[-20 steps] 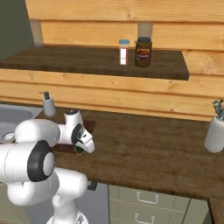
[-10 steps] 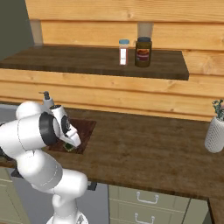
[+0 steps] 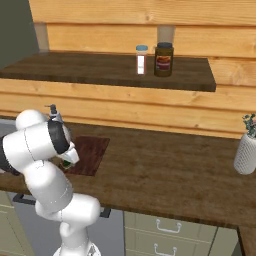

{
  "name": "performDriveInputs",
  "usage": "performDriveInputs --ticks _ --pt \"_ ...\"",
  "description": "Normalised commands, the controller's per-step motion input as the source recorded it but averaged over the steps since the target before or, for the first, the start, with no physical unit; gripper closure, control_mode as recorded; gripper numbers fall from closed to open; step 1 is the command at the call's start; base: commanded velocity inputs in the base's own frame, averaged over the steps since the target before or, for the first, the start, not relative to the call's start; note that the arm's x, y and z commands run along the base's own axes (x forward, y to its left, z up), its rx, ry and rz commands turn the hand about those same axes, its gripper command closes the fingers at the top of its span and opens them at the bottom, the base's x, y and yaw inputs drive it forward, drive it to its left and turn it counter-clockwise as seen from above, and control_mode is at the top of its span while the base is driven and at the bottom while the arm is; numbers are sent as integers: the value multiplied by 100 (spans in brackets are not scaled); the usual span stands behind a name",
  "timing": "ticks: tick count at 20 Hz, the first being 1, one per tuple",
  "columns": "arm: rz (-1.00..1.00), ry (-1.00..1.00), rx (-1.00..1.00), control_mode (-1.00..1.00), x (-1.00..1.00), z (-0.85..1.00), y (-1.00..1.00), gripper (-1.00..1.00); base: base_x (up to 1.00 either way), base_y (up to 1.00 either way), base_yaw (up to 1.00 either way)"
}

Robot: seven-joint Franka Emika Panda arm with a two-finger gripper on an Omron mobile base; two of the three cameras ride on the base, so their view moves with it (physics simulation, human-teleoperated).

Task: Pick up the sponge from the counter and clean the cutting board by briefly scrubbing or pressing down on the cutting board. Once finished, release the sponge.

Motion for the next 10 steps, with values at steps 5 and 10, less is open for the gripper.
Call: performDriveInputs --ticks 5,10 --pt "0 3 -3 -100 0 -63 32 100 0 0 0" --pt "-2 0 0 -100 34 -7 21 100 0 0 0"
